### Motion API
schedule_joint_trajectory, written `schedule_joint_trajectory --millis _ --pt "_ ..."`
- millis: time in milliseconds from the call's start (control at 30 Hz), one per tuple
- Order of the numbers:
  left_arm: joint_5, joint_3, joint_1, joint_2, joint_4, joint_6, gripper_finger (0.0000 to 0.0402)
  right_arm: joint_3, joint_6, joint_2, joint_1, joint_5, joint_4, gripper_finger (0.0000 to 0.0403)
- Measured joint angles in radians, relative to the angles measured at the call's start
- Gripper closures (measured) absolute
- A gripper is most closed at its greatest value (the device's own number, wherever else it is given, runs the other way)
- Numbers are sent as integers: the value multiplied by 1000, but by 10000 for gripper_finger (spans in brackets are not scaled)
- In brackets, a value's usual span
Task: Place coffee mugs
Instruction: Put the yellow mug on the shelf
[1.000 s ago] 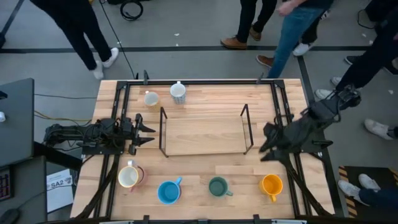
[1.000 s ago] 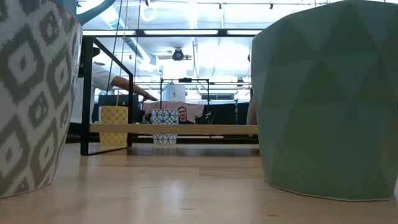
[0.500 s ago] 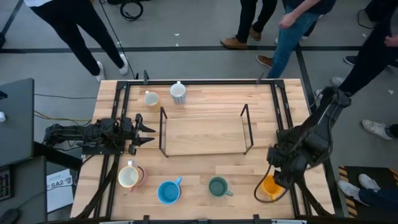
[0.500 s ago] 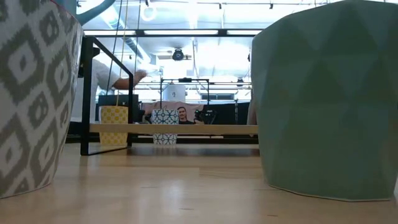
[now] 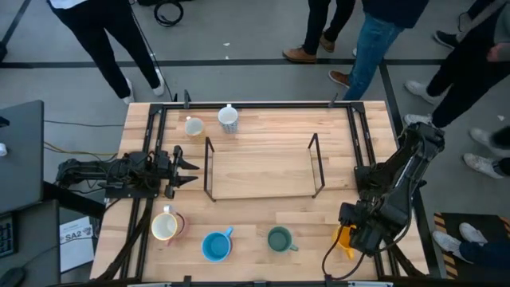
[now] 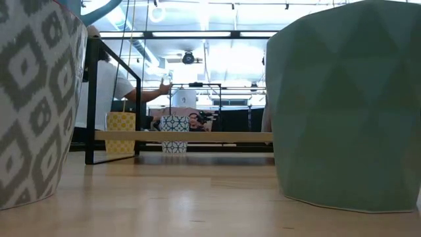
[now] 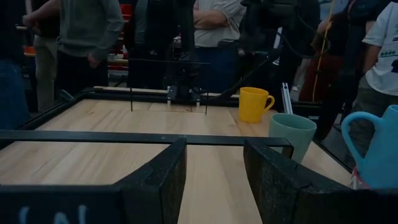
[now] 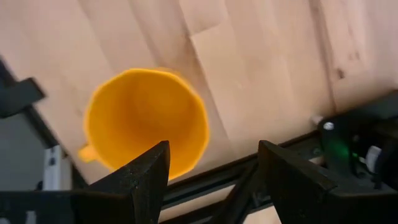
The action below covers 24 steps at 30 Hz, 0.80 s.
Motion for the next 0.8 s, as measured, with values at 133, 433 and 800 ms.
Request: schedule_joint_trajectory --millis 133,433,800 --pt "0 0 0 0 0 0 235 -34 0 2 0 1 6 153" --pt "0 0 0 0 0 0 235 -175 -1 -32 0 -7 170 153" --pt "0 0 0 0 0 -7 235 -268 -11 -32 -5 -52 286 173"
